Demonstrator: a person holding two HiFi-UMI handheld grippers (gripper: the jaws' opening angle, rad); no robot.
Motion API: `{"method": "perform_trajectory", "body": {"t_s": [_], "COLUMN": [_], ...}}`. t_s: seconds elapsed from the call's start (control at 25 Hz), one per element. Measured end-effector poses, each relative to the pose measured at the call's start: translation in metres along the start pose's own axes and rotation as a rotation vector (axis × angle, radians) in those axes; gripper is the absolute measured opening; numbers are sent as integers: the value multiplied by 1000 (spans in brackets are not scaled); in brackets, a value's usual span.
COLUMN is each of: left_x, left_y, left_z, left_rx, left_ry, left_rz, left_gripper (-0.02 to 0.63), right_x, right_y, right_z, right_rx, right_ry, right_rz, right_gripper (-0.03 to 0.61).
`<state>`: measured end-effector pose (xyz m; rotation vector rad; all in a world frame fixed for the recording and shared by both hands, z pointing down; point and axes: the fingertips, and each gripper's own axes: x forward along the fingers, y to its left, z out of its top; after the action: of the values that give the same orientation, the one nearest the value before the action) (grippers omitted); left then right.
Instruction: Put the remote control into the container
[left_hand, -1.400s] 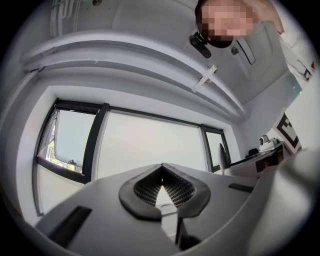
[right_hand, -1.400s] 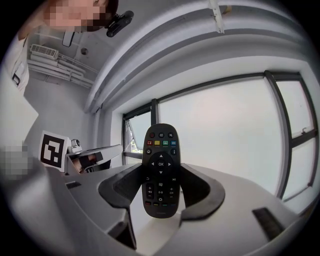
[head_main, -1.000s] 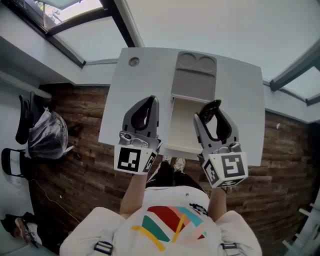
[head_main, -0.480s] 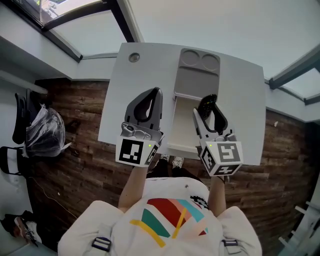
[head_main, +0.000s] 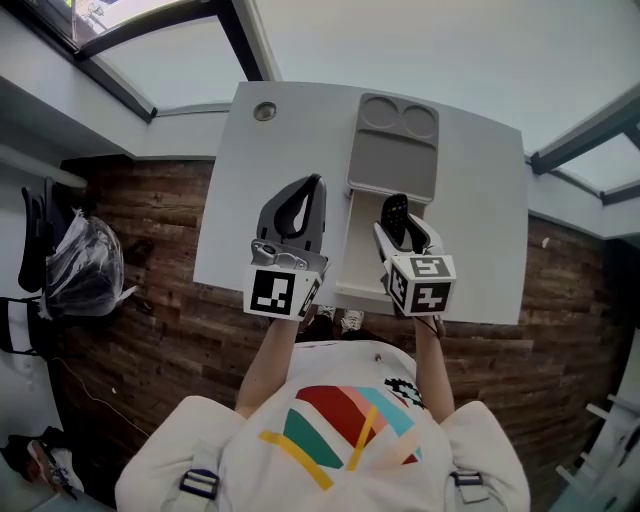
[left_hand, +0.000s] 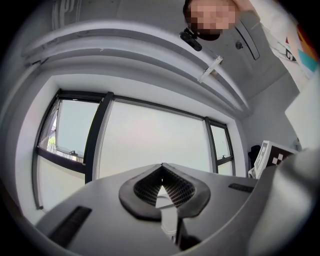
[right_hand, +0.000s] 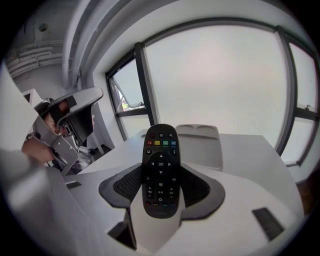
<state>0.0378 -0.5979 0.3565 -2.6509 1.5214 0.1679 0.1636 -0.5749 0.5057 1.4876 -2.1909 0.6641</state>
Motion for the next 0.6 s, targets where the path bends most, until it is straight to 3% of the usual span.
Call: {"method": "perform_trajectory", "body": {"t_s": [0.28, 0.6], "left_x": [-4, -12], "left_y": [-2, 4], "left_z": [-33, -38], "left_rx": [-45, -58], "left_ry": [54, 65], "left_rz": [-13, -11], "left_gripper": [8, 8], "right_x": [34, 53], "right_y": [7, 5], "right_z": [-46, -90], "right_rx": [-46, -59], "right_ry": [218, 402], "right_rz": [9, -37], "right_gripper": [241, 241]}}
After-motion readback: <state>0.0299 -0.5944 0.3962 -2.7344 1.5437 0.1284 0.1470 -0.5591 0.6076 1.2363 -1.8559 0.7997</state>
